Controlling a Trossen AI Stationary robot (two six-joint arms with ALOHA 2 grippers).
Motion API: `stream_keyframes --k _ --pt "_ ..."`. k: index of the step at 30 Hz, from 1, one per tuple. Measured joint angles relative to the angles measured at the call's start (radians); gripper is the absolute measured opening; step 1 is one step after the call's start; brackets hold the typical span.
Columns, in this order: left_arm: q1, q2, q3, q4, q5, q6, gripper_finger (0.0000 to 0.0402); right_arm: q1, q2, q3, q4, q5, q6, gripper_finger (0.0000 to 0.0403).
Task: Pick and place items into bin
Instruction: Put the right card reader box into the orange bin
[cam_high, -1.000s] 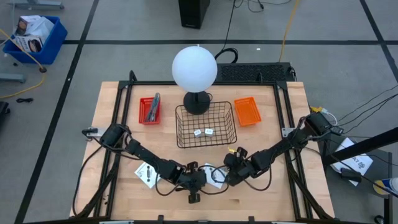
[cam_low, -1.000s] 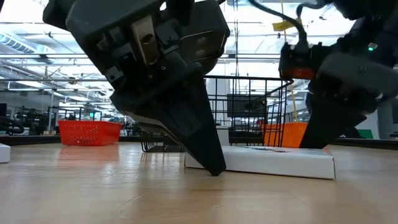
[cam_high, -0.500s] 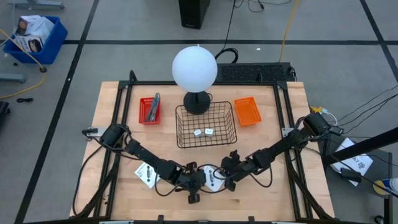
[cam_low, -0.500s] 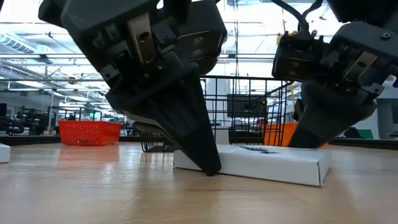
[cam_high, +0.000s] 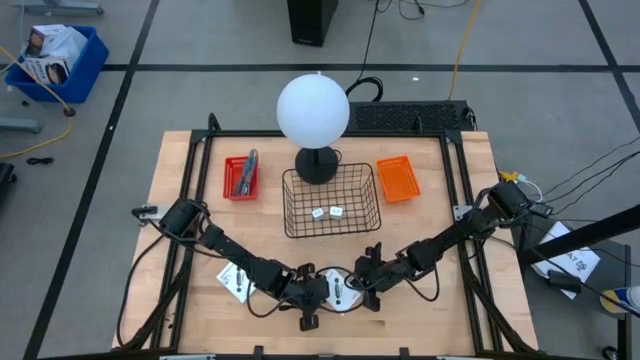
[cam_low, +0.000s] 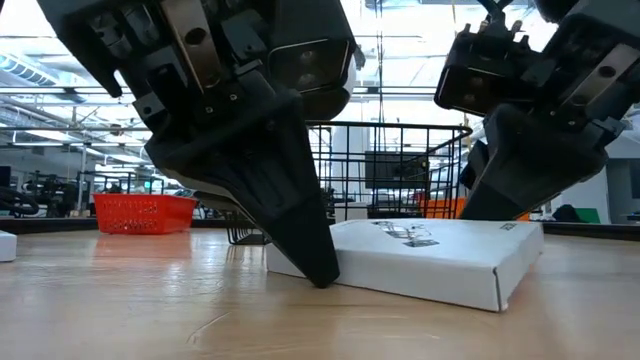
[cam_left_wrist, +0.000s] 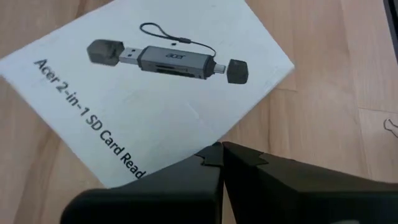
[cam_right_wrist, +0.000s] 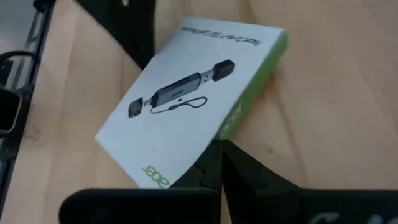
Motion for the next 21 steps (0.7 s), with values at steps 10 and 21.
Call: stream_keyframes --k 10,21 --pt "0.000 0.000 -0.002 0.002 0.000 0.005 0.0024 0.027 -0.006 0.007 0.149 -0.070 -0.049 0.0000" --pt "0.009 0.008 -0.002 0.079 -0.039 0.003 0.0020 0.018 -0.005 0.010 0.097 0.051 -0.022 0.0000"
